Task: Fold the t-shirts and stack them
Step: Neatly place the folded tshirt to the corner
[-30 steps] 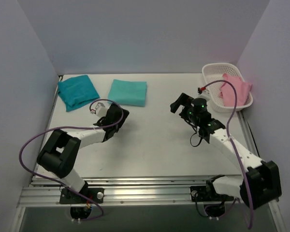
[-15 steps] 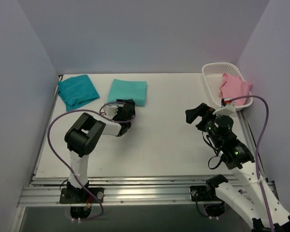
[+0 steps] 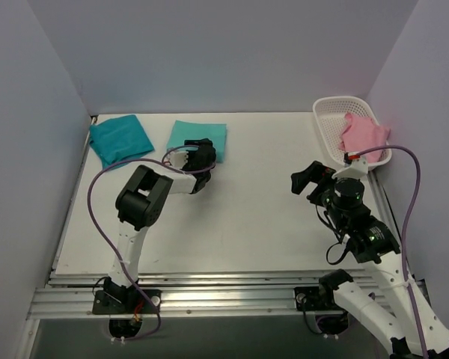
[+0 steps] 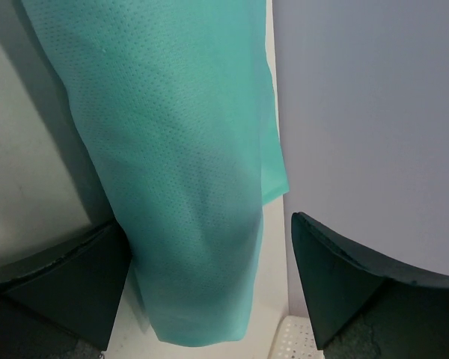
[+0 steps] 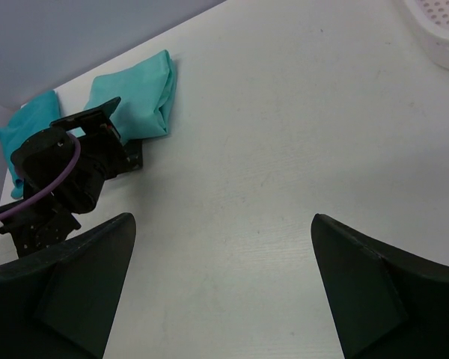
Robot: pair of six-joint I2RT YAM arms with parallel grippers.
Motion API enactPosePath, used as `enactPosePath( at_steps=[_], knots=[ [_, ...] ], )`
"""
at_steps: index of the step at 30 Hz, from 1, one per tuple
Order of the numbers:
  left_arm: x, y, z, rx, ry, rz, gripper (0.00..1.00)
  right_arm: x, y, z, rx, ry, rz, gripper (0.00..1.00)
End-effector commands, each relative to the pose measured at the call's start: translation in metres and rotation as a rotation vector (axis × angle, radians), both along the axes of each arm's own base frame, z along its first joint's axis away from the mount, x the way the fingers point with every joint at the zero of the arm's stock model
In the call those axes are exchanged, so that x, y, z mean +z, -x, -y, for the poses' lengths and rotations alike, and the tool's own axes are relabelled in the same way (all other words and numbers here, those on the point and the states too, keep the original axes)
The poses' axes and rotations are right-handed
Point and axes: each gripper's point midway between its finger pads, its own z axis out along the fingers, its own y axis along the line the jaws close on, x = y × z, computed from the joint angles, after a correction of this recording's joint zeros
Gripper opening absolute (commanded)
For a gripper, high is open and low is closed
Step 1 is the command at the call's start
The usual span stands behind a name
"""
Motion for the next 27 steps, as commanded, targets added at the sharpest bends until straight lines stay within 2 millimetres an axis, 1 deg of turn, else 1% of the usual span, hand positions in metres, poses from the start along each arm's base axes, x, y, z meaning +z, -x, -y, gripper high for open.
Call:
enactPosePath(
  at_steps=[1,3,4,5,6,7,8,9,11,13,14,15,16,17,18,20,21,22,23,24,25,26,27],
  knots=[
    [-0.028,-0.010,-0.023,0.043,-0.017,-0.080,0.94,0.017,0.001,0.006,-0.017,0.019,0.039,1.00],
    [-0.039,-0.014,-0.027,0.032,-0.016,-0.100,0.94,0.016,0.001,0.006,-0.019,0.021,0.036,1.00],
    [-0.042,-0.017,-0.025,0.005,-0.003,-0.109,0.99,0.016,0.000,0.006,-0.017,0.019,0.039,1.00],
    [-0.045,-0.024,-0.031,-0.004,-0.004,-0.098,0.85,0.016,-0.001,0.005,-0.017,0.021,0.038,1.00],
    [-0.047,-0.027,-0.031,-0.015,0.004,-0.085,0.63,0.013,-0.001,0.006,-0.019,0.024,0.033,1.00],
    [-0.046,-0.030,-0.030,-0.036,0.026,-0.056,0.46,0.014,-0.002,0.005,-0.019,0.021,0.035,1.00],
    [-0.054,-0.030,-0.035,-0.033,0.032,-0.062,0.20,0.012,-0.002,0.005,-0.019,0.019,0.032,1.00],
    [-0.056,-0.030,-0.035,-0.037,0.044,-0.056,0.03,0.012,-0.003,0.004,-0.020,0.019,0.030,1.00],
    [-0.057,-0.033,-0.038,-0.053,0.045,-0.051,0.02,0.009,-0.004,0.004,-0.020,0.015,0.027,1.00],
    [-0.054,-0.034,-0.038,-0.070,0.039,-0.045,0.02,0.006,-0.005,0.003,-0.021,0.018,0.021,1.00],
    [-0.045,-0.038,-0.035,-0.109,0.016,-0.018,0.02,0.006,-0.005,0.003,-0.019,0.015,0.023,1.00],
    [-0.038,-0.042,-0.037,-0.127,0.005,0.000,0.02,0.006,-0.005,0.003,-0.021,0.012,0.024,1.00],
    [-0.031,-0.045,-0.036,-0.154,0.002,0.015,0.02,0.006,-0.005,0.003,-0.020,0.009,0.025,1.00],
    [-0.027,-0.048,-0.023,-0.265,-0.027,0.021,0.02,0.005,-0.005,0.003,-0.021,0.007,0.026,1.00],
    [-0.004,-0.066,-0.025,-0.311,-0.037,0.070,0.02,0.006,-0.004,0.003,-0.020,0.002,0.031,1.00],
    [-0.006,-0.076,-0.017,-0.457,-0.119,0.028,0.02,0.006,-0.004,0.001,-0.015,-0.009,0.040,1.00],
    [0.029,-0.094,-0.009,-0.558,-0.123,0.083,0.02,0.008,-0.005,0.000,-0.012,-0.018,0.045,1.00],
    [0.016,-0.090,-0.008,-0.646,-0.202,-0.002,0.02,0.007,-0.005,-0.001,-0.011,-0.021,0.045,1.00],
    [0.013,-0.093,-0.008,-0.698,-0.230,-0.026,0.02,0.006,-0.005,-0.003,-0.002,-0.027,0.043,1.00],
    [0.019,-0.093,-0.007,-0.760,-0.249,-0.036,0.02,0.008,-0.005,-0.005,0.006,-0.036,0.047,1.00],
    [0.032,-0.099,-0.018,-0.793,-0.321,-0.042,0.02,0.008,-0.004,-0.007,0.013,-0.046,0.048,1.00],
    [0.031,-0.099,-0.024,-0.815,-0.343,-0.069,0.02,0.008,-0.003,-0.008,0.022,-0.054,0.052,1.00],
    [0.035,-0.099,-0.032,-0.827,-0.369,-0.085,0.02,0.008,-0.002,-0.009,0.027,-0.060,0.054,1.00]
  ],
)
